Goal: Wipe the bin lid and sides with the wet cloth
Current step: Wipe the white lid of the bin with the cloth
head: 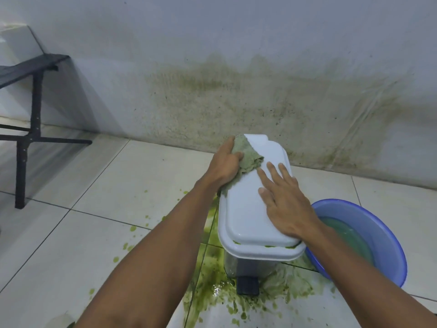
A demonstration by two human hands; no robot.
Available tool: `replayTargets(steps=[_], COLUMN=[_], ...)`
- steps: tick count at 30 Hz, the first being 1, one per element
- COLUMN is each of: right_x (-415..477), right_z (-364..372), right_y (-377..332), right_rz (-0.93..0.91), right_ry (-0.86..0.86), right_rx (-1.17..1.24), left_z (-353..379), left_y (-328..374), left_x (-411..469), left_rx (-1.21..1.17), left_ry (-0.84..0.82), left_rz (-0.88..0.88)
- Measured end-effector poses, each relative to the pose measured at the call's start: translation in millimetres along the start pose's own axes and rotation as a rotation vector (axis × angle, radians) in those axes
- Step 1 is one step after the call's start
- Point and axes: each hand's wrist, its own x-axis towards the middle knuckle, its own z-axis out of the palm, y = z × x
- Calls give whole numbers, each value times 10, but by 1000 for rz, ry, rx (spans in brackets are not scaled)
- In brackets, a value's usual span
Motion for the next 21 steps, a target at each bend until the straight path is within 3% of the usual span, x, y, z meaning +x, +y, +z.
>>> replayTargets(steps=[9,17,21], right_x=[16,6,12], right_z=[23,13,4], right_y=[22,43,8], right_rz=[-16,-24,-1], right_ry=[15,-7,1], right_rx=[36,23,18], left_z=[238,-55,-65], left_y=[-340,23,82], left_x=[-972,312,402], left_rx=[1,26,76], left_ry=[83,-60,-65], left_rz=[67,28,6])
